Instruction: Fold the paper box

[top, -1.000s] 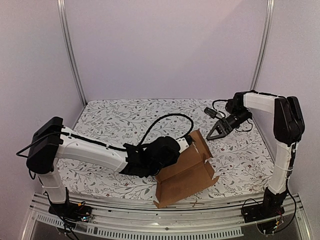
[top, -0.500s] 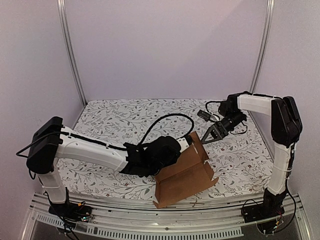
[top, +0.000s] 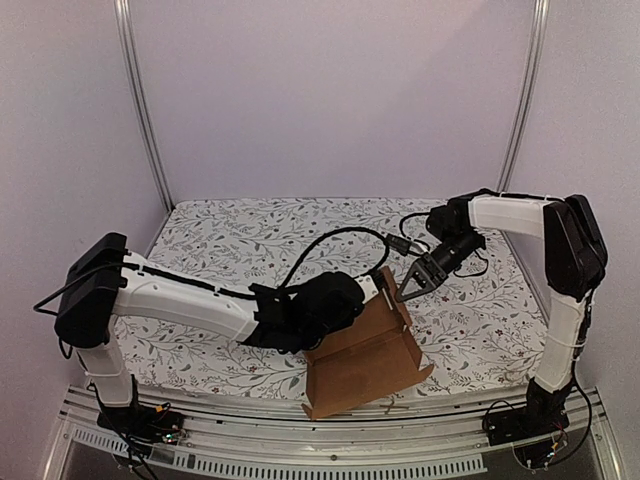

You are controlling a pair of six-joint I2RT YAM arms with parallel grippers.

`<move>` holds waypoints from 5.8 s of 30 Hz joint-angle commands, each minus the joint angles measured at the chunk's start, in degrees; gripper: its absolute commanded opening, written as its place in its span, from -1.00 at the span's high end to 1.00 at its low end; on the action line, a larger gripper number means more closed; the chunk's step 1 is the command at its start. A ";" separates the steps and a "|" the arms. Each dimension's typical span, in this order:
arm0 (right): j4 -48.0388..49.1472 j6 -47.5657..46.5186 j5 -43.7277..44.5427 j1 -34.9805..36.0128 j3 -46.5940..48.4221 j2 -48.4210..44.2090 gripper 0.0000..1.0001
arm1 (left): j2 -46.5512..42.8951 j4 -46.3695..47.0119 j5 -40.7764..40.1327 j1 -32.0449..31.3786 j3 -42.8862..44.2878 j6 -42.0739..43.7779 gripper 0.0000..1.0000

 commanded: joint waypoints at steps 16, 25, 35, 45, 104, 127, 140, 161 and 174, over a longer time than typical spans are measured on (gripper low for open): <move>24.01 23.78 18.01 5.13 -6.90 -9.32 0.36 | 4.96 -3.93 0.02 -1.11 5.69 -3.83 1.00; 30.42 29.91 26.55 8.01 -8.61 -8.27 0.49 | 7.23 -4.29 1.84 -1.20 7.93 -6.78 1.00; 35.88 33.95 31.39 9.55 -11.06 -6.93 0.56 | 9.43 -4.39 2.06 -1.20 9.02 -10.10 1.00; 36.27 34.26 33.90 10.75 -11.20 -4.62 0.67 | 10.80 -4.67 0.93 -0.94 9.40 -12.02 1.00; 5.75 16.04 58.03 19.38 17.40 15.82 0.76 | -4.18 9.25 22.66 4.12 -13.73 -57.04 0.13; 10.03 18.28 55.76 18.58 13.06 12.29 0.84 | 9.11 1.58 30.39 4.25 -3.85 -59.52 0.67; 23.23 18.71 71.80 21.35 2.92 6.49 1.00 | 10.09 3.79 31.36 4.25 -3.48 -58.83 0.79; 11.17 17.97 55.17 15.09 10.77 3.43 0.40 | -0.57 8.91 25.45 1.82 -11.35 -56.31 0.69; 11.46 18.69 56.67 14.12 10.97 9.50 0.35 | -1.11 7.83 24.04 0.97 -11.91 -56.19 0.67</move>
